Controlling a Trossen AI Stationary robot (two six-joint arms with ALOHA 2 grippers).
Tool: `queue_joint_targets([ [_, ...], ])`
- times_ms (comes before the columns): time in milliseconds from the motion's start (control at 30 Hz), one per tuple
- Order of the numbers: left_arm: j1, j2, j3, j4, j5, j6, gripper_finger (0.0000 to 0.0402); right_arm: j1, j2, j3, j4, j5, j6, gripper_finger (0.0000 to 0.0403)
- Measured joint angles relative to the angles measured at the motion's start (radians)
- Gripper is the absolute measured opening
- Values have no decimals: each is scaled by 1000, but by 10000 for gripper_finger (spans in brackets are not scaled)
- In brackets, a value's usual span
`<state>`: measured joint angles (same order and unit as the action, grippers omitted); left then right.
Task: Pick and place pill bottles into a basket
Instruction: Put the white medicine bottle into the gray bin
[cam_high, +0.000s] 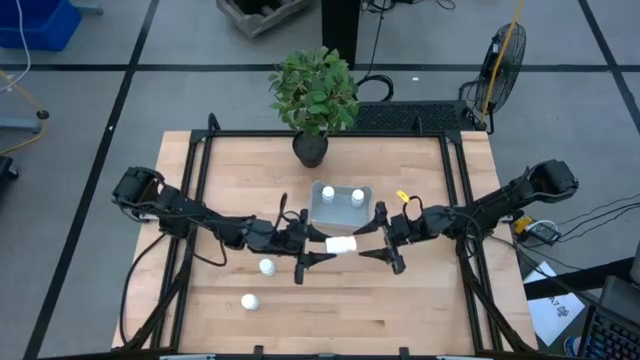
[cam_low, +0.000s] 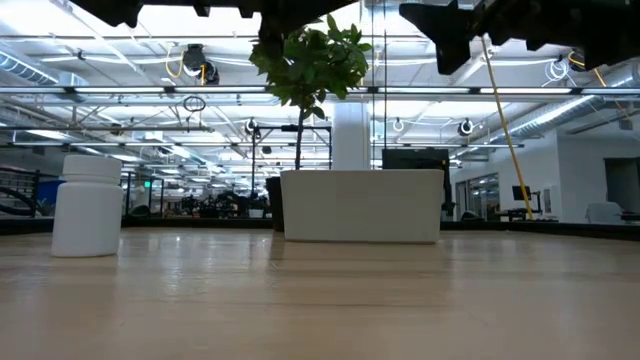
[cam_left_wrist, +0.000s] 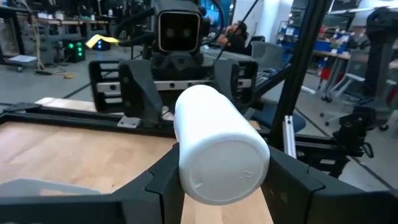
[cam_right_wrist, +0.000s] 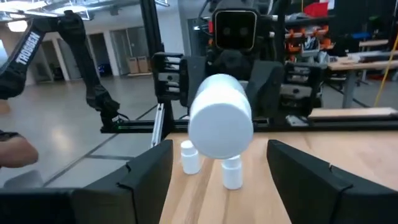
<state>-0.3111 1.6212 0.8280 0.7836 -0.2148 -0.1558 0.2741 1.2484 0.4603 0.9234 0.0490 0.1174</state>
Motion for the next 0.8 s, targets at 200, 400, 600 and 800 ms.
queue_joint_targets([
  [200, 6, 6, 0, 4, 16, -4, 175, 1, 78, 69, -1, -51, -16, 251],
  [400, 11, 18, -1, 4, 29, -12, 175, -1, 181, 148, 0, -72, -41, 252],
  [600, -1, 17, -1, 10, 11, -10, 175, 0, 177, 159, -8, -80, -54, 252],
  [800, 2, 17, 0, 10, 8, -7, 195, -1, 170, 160, -16, -96, -57, 214],
])
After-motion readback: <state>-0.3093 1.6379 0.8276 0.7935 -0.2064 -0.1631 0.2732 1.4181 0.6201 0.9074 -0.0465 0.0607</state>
